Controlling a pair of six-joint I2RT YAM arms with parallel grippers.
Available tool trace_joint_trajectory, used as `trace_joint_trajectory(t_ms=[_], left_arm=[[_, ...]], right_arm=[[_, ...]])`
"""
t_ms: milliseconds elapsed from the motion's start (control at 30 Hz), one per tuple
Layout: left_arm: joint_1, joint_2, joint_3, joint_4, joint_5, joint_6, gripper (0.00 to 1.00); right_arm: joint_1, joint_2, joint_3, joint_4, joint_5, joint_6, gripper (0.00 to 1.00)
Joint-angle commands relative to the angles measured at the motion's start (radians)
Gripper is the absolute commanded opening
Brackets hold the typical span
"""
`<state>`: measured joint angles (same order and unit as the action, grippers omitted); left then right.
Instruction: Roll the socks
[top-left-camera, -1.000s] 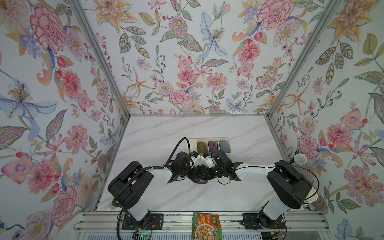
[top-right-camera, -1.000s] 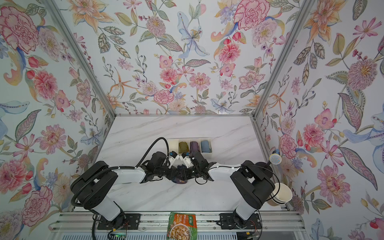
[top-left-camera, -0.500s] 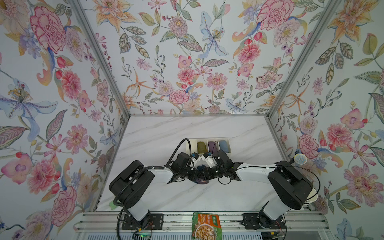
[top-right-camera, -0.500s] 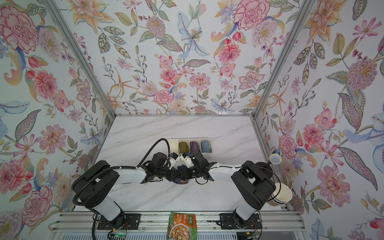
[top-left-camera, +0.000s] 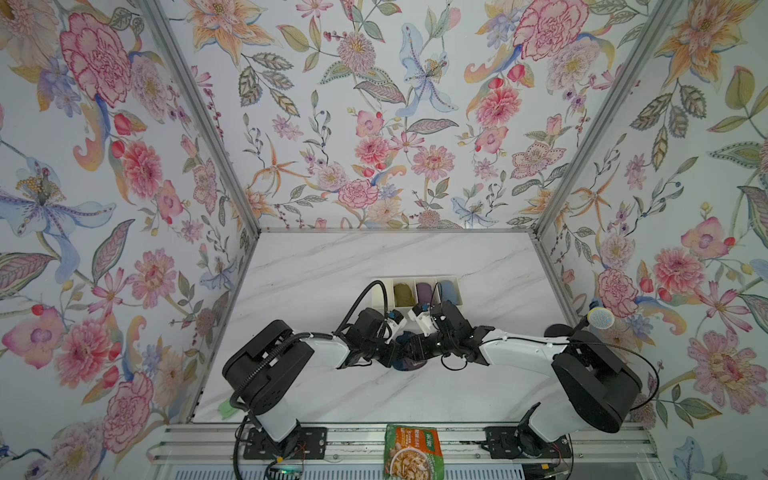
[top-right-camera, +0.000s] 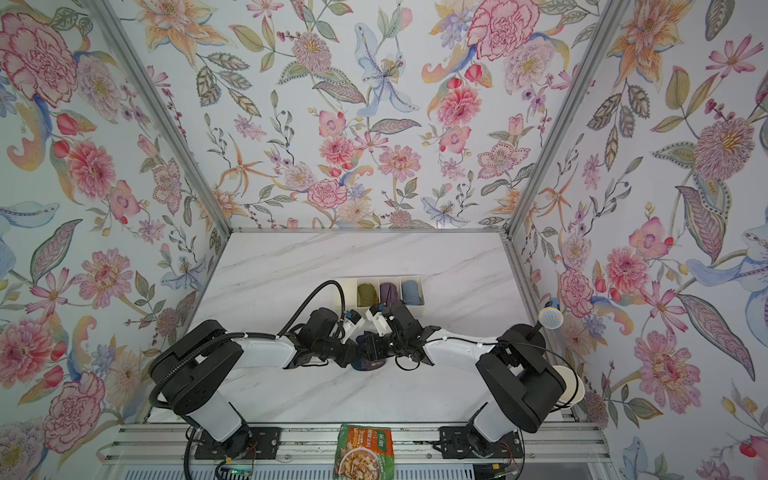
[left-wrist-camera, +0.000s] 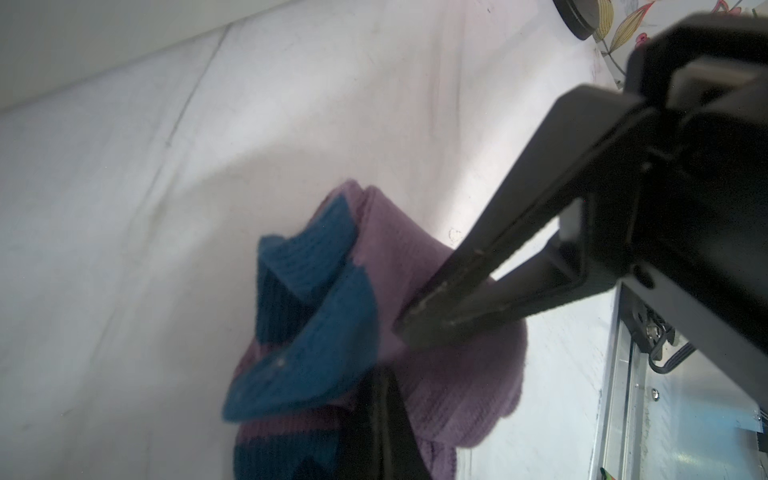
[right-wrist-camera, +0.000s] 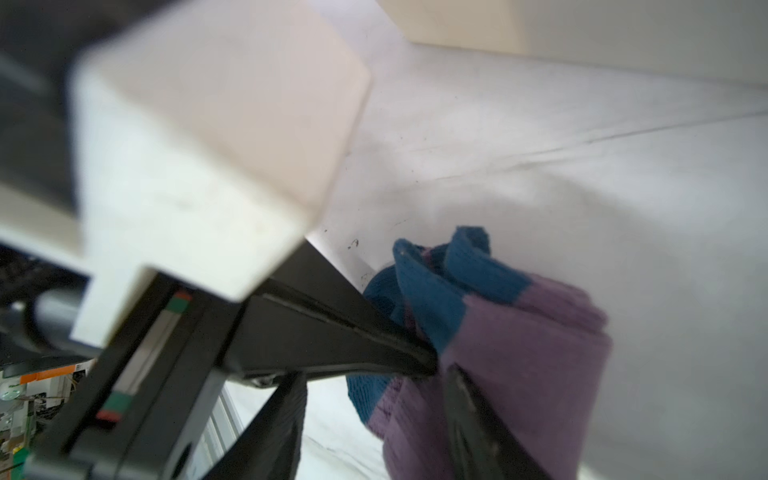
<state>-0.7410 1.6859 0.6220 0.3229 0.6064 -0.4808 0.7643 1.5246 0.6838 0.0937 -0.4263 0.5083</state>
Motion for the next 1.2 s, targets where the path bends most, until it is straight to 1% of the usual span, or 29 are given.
trace_joint_trajectory(t_ms=[0, 100, 233, 300, 433, 533, 733, 1167], left_arm=[[-0.023, 0.047, -0.035, -0.083, 0.017, -0.006, 0.00], [-0.023, 0.053, -0.031, -0.079, 0.008, -0.011, 0.00], [-0.023, 0.058, -0.027, -0.082, 0.000, -0.007, 0.00], [-0.023, 0.063, -0.026, -0.082, -0.003, -0.004, 0.00], [-0.023, 0.067, -0.024, -0.089, -0.011, -0.002, 0.00], [-0.024, 0.068, -0.020, -0.091, -0.014, 0.001, 0.00], [-0.023, 0.073, -0.010, -0.105, -0.017, 0.011, 0.00], [-0.023, 0.096, 0.008, -0.112, -0.016, 0.027, 0.00]], right_arm=[[-0.012, -0.039, -0.012, -0.014, 0.088, -0.010, 0.56], [-0.013, -0.081, -0.020, -0.041, 0.123, -0.012, 0.56], [-0.032, -0.127, -0.010, -0.160, 0.247, -0.020, 0.55], [-0.058, -0.135, -0.015, -0.192, 0.264, -0.022, 0.55], [-0.110, -0.114, -0.032, -0.182, 0.188, -0.010, 0.52], [-0.111, -0.077, -0.035, -0.146, 0.108, -0.007, 0.51], [-0.111, -0.023, -0.054, -0.084, 0.039, 0.012, 0.49], [-0.095, -0.011, -0.087, -0.052, 0.011, 0.036, 0.49]])
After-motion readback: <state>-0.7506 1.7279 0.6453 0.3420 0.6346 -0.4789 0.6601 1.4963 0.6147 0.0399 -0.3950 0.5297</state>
